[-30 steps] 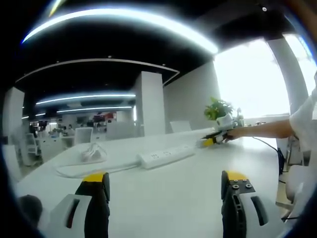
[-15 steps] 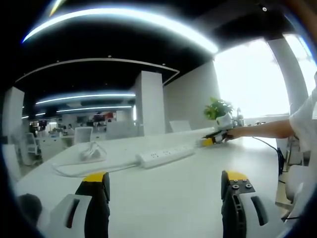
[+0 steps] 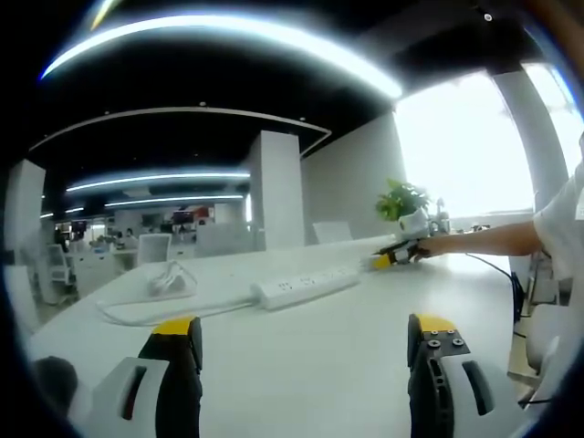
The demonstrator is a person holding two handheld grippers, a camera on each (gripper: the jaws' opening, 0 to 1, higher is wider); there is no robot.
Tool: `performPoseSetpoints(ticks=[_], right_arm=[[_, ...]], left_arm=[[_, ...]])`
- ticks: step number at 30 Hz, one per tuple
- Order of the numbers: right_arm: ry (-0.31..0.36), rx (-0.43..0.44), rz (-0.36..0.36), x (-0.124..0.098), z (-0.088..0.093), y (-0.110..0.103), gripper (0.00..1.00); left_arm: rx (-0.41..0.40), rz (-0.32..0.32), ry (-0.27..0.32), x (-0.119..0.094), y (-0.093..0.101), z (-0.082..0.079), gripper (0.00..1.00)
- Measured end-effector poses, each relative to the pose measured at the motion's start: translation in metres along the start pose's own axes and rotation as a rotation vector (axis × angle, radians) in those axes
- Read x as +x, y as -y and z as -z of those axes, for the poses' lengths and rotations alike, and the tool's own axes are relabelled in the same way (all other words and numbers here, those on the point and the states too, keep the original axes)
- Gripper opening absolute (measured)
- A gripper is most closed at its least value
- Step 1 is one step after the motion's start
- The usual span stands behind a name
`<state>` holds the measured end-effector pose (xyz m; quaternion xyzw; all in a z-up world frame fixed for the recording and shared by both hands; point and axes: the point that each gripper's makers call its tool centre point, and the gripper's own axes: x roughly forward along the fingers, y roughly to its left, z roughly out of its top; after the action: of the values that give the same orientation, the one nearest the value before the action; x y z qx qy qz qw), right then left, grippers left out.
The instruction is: Straighten the power strip on the desk, plug the charger into it
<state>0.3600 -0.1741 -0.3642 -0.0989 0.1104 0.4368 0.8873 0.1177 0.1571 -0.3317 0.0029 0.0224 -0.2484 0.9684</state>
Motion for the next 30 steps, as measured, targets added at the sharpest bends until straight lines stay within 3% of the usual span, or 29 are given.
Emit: performPoseSetpoints(ticks=[30], right_arm=[[-0.039, 0.003, 0.04, -0.0008, -0.0017, 0.0004, 0.25]], left_arm=[[0.002, -0.006, 0.0, -0.0003, -0.0025, -0.0027, 0.96]])
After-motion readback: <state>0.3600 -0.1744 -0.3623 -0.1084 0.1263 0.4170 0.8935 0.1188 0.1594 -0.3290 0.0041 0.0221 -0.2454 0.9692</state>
